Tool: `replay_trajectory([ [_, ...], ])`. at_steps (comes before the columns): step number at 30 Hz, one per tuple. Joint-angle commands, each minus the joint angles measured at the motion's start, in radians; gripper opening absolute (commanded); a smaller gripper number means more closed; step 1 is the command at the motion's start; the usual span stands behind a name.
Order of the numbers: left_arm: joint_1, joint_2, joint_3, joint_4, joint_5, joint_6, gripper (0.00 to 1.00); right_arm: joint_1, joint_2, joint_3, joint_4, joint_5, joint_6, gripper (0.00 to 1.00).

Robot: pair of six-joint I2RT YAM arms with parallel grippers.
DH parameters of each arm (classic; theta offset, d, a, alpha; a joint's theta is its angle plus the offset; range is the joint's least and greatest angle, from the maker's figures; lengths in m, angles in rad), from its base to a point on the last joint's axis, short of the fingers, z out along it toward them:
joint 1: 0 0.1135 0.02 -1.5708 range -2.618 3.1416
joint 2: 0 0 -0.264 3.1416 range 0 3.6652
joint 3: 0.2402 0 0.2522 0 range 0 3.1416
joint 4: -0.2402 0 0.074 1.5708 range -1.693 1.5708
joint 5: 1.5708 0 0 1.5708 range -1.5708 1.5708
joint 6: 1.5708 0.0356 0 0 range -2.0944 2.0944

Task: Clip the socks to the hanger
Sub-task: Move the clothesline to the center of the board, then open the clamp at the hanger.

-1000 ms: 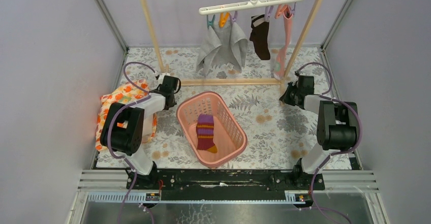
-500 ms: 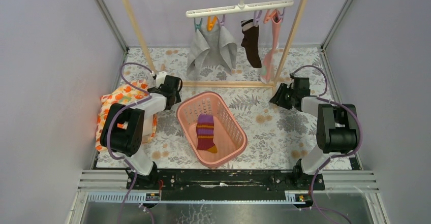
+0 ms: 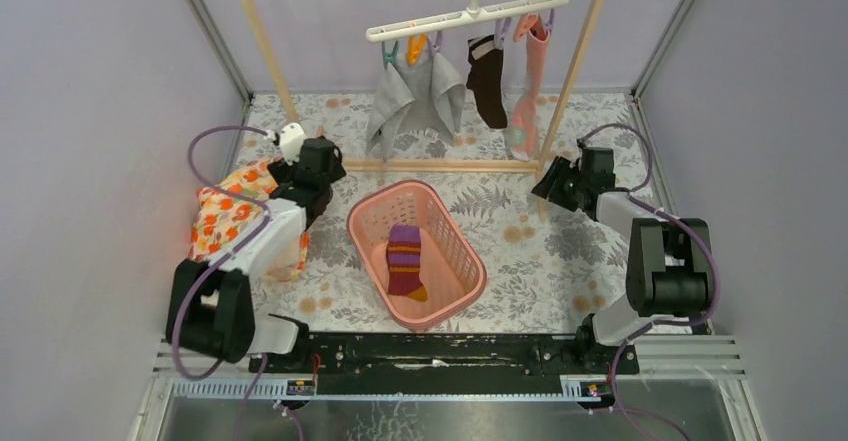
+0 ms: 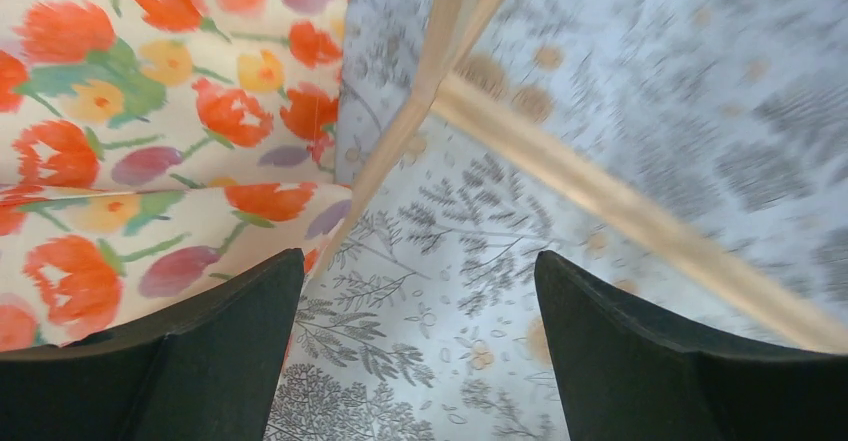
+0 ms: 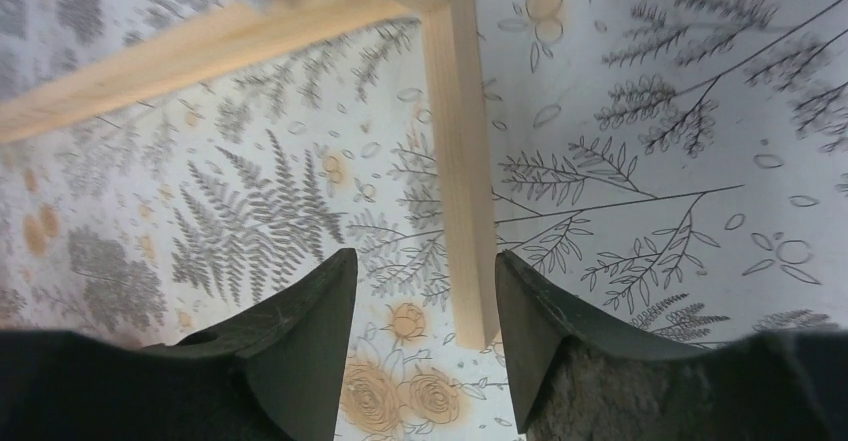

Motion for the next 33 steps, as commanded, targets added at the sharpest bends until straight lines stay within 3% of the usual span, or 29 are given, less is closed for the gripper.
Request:
replay_trajectory([
  [1,-0.009,-0.188,-0.059,0.147,-0.008,-0.060,0.92,0.008,-0.130,-0.005,0.021,0.064,0.016,0.60],
  [6,-0.047,-0.392,-0.124,0.236,0.141,-0.053,0.91,0.008,-0.198,-0.019,0.039,0.107,0.032,0.60],
  [8,-0.066,-0.483,-0.189,0.332,0.257,-0.006,0.80,0.007,-0.223,-0.022,0.038,0.131,0.039,0.60],
  [10,-0.070,-0.564,-0.248,0.496,0.491,0.071,0.71,0.008,-0.243,-0.022,0.048,0.132,0.039,0.61],
  [12,-0.104,-0.584,-0.238,0.528,0.584,0.074,0.70,0.008,-0.254,-0.009,0.037,0.118,0.039,0.61],
  [14,-0.152,-0.568,-0.195,0.511,0.665,0.100,0.74,0.008,-0.279,-0.005,0.033,0.101,0.041,0.61],
  [17,-0.231,-0.545,-0.151,0.495,0.666,0.139,0.81,0.008,-0.325,-0.021,0.059,0.094,0.055,0.61],
  [20,-0.282,-0.528,-0.146,0.567,0.717,0.177,0.85,0.008,-0.359,-0.023,0.058,0.094,0.054,0.61],
  [23,-0.312,-0.477,-0.168,0.704,0.928,0.267,0.88,0.008,-0.379,-0.013,0.056,0.073,0.051,0.60],
  [27,-0.339,-0.383,-0.134,0.821,1.139,0.255,0.89,0.008,-0.385,0.008,0.036,0.054,0.073,0.60],
  [33,-0.405,-0.156,0.088,0.783,1.095,0.356,0.89,0.008,-0.419,-0.001,0.088,-0.002,0.155,0.58],
])
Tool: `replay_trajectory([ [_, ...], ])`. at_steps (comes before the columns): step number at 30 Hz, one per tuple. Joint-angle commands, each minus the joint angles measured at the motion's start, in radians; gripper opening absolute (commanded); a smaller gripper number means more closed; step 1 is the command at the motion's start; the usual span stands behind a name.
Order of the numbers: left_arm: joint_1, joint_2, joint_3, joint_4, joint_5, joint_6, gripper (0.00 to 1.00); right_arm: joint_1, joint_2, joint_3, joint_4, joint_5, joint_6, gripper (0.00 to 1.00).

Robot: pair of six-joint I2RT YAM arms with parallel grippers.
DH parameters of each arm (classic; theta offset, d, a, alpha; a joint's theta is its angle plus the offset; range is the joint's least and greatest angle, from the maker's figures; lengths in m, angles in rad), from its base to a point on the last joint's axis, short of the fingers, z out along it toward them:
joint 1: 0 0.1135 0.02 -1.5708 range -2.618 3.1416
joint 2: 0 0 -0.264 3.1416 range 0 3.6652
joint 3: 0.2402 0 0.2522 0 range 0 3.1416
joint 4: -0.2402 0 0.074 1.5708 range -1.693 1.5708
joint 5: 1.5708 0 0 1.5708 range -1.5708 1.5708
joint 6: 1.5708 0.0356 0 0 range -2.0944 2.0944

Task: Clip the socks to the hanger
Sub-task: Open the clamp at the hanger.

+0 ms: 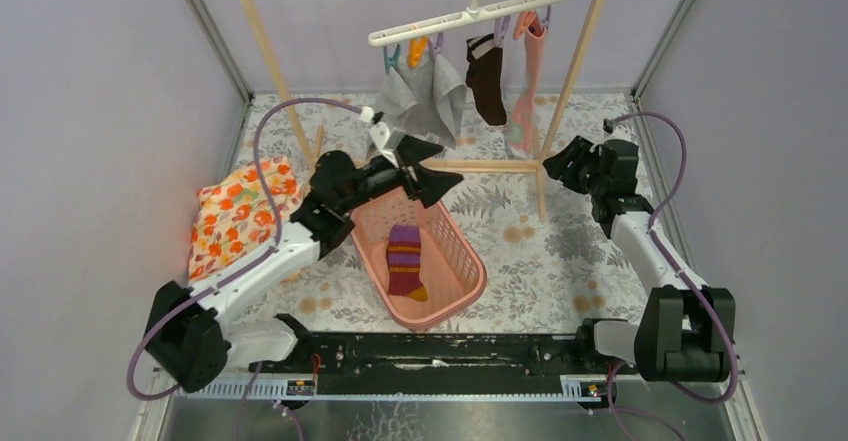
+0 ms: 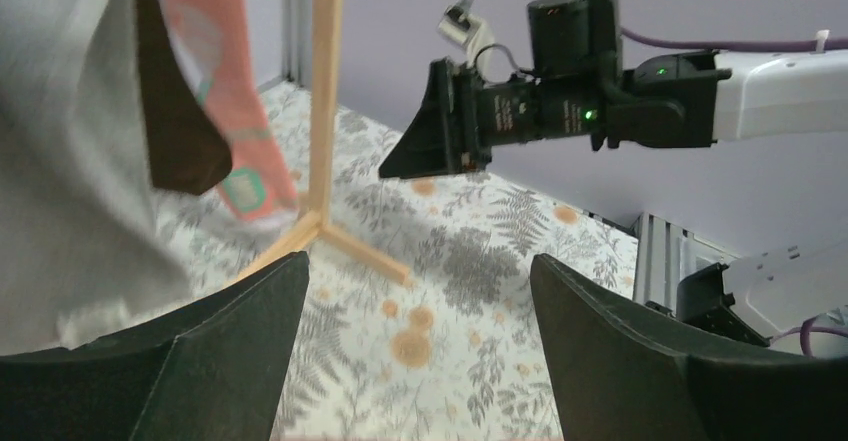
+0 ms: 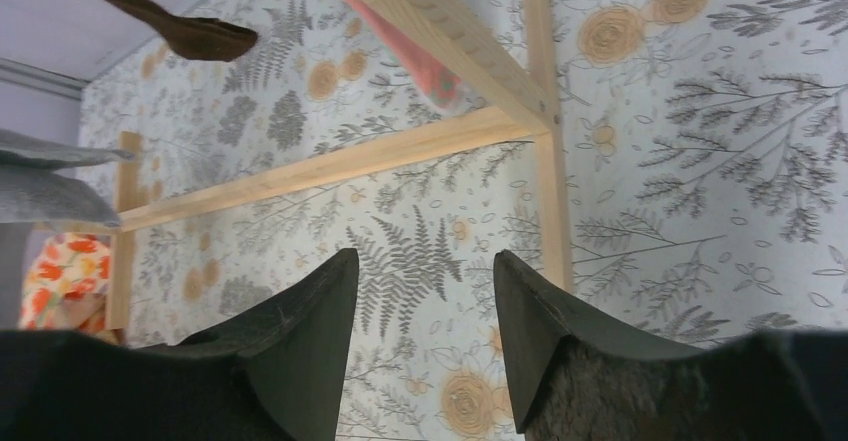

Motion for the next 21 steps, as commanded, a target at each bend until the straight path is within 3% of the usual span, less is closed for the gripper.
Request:
replay_trajectory([
  [1,-0.030,0.163,0.208,0.080,0.044,0.107,0.89,0.008,-0.066,0.022,0.095,-0.072,0.092,0.58],
  [6,-0.037,0.435,0.469,0.151,-0.010,0.123,0.89,0.008,-0.123,0.021,0.170,-0.099,0.135,0.57],
  [11,-0.036,0.686,0.681,0.236,-0.110,0.127,0.91,0.008,-0.140,0.059,0.129,-0.105,0.100,0.56],
  [14,-0.036,0.800,0.774,0.298,-0.160,0.141,0.92,0.008,-0.149,0.063,0.121,-0.100,0.078,0.56],
  [21,-0.034,0.989,1.007,0.265,-0.211,0.156,0.94,0.008,-0.152,0.054,0.115,-0.108,0.049,0.56],
])
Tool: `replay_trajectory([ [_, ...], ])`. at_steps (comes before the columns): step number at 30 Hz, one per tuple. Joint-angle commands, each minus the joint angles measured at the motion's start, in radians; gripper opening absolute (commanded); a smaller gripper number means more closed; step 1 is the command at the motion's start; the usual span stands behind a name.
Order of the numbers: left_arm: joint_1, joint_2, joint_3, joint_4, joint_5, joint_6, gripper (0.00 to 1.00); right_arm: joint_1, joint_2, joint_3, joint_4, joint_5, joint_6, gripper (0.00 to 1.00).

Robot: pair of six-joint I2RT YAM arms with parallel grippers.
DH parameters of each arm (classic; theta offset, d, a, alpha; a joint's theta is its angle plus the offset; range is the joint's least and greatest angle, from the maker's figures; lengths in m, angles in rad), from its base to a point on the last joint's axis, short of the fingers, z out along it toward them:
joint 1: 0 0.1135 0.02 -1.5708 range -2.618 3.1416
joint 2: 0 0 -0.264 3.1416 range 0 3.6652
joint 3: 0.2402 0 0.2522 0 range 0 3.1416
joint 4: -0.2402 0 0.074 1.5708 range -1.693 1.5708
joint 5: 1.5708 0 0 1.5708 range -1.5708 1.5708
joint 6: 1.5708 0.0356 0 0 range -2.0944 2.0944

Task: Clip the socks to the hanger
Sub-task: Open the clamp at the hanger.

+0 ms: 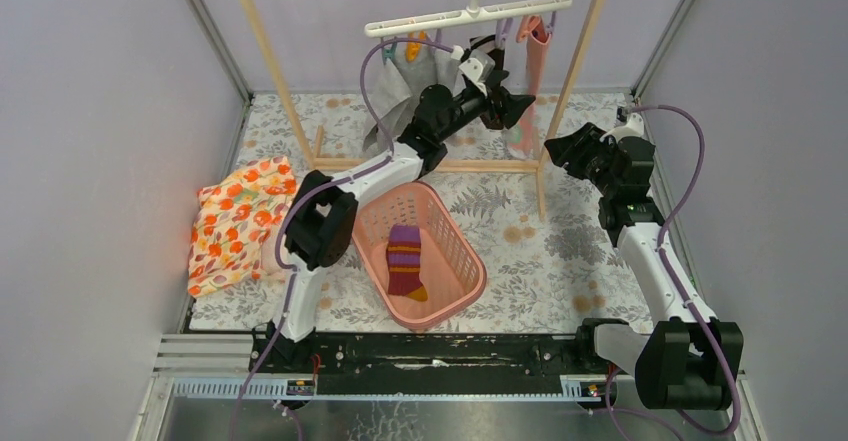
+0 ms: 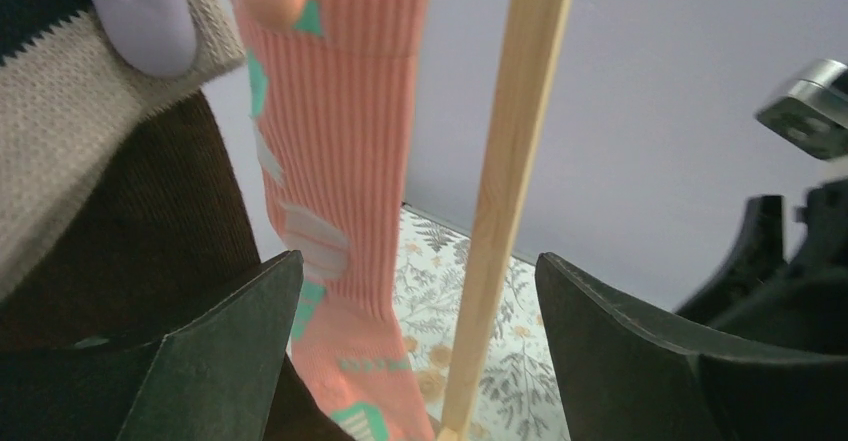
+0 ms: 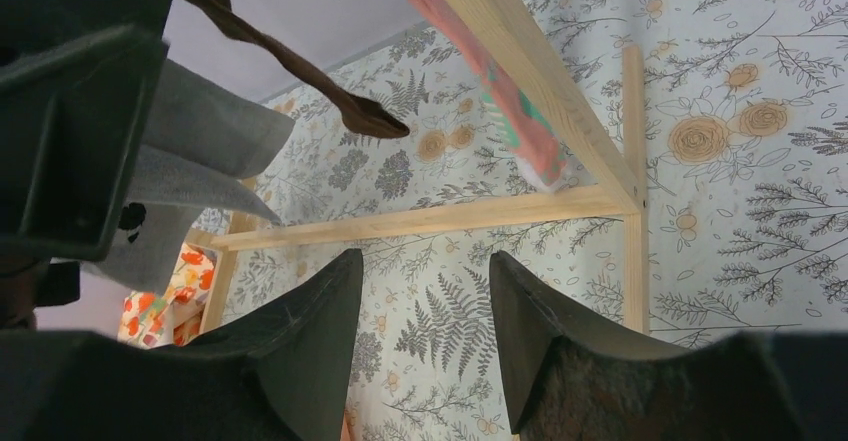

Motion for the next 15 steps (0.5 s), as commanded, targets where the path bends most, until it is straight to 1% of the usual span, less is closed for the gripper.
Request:
replay_trajectory([
  [1,0.001,0.059,0.149,0.065,-0.072,0.037,0.94,0.008,-0.022,0.030,0.028,-0.028,-0.028,0.56],
  [3,0.004,0.078,0.182,0.065,-0.095,0.042,0.94,0.008,-0.019,0.019,0.038,-0.035,-0.026,0.56],
  [6,0.008,0.085,0.190,0.108,-0.133,0.041,0.95,0.008,-0.012,0.007,0.052,-0.040,-0.023,0.56],
  [11,0.012,0.099,0.231,0.136,-0.136,0.032,0.95,0.008,0.007,0.004,0.067,-0.058,-0.016,0.55],
  [15,0.024,0.134,0.283,0.166,-0.150,-0.011,0.95,0.008,0.009,0.001,0.079,-0.069,-0.011,0.55],
])
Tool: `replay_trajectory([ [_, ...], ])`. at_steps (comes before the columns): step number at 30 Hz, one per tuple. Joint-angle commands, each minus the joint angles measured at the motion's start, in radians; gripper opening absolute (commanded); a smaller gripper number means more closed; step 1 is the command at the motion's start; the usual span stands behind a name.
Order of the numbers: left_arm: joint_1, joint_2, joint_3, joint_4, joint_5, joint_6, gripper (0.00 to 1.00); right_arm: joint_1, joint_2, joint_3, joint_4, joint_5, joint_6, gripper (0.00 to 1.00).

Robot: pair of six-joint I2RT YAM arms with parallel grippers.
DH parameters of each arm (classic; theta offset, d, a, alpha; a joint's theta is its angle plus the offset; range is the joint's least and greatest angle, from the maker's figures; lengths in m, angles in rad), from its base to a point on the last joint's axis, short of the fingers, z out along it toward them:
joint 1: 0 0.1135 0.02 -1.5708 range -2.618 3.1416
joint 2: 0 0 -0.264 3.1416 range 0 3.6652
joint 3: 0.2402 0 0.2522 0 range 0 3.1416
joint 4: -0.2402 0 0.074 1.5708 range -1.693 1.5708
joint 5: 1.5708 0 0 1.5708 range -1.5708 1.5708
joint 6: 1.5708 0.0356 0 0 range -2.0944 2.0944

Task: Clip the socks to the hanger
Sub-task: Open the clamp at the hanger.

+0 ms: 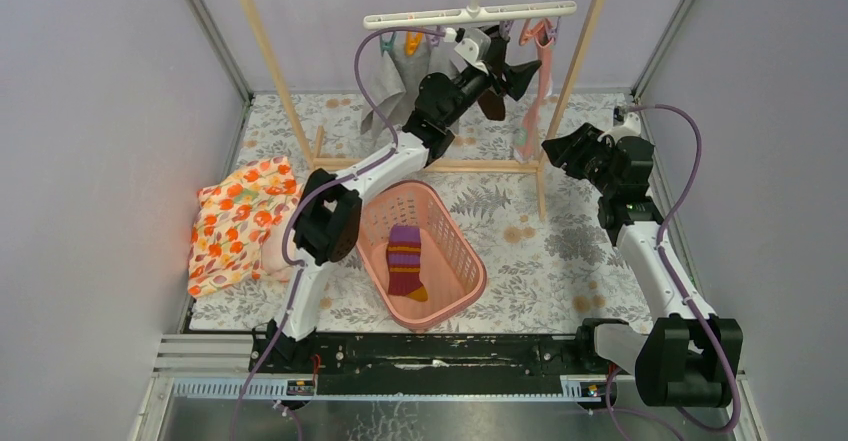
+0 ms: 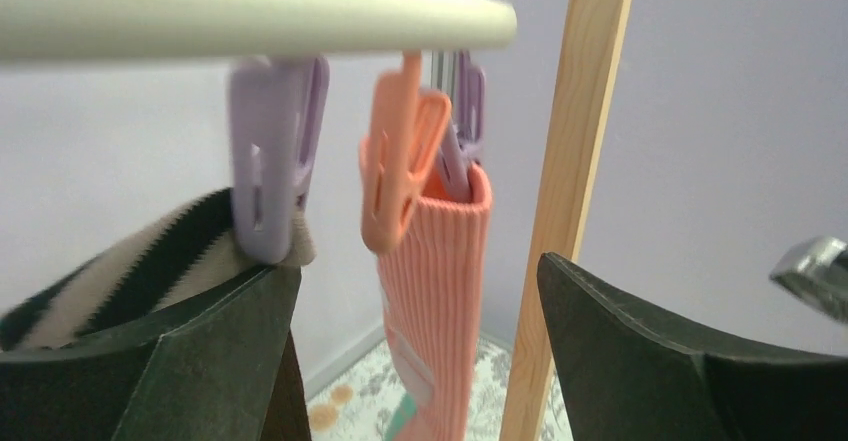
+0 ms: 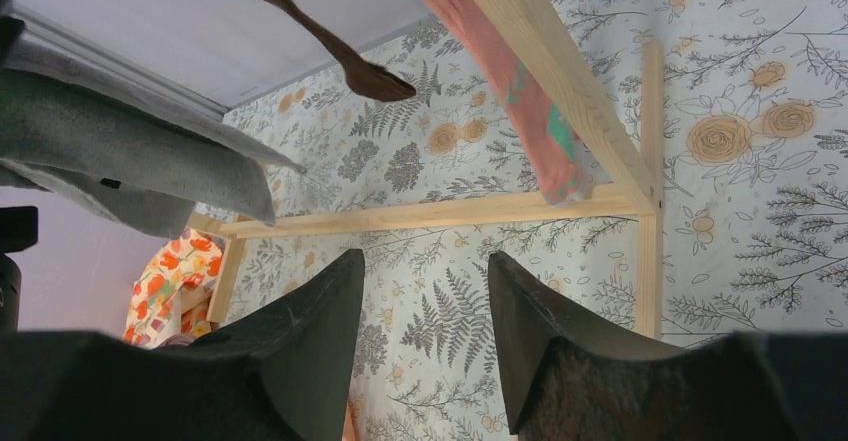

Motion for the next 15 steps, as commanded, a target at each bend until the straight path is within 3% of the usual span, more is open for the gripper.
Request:
replay_trajectory([
  [1,0.016,0.045,0.085,0.112,-0.048,-0.025,0.95,0.008,-0.004,0.002,0.060,-0.032,-0.004,0.55],
  [9,0.032,0.146,0.239,0.111,-0.035,-0.073,0.91,0.008,-0.018,0.011,0.042,-0.021,-0.023,0.55],
  [15,0.041,0.180,0.263,0.155,-0.034,-0.118,0.85,0.007,-0.005,0.008,0.047,-0.021,-0.029,0.55],
])
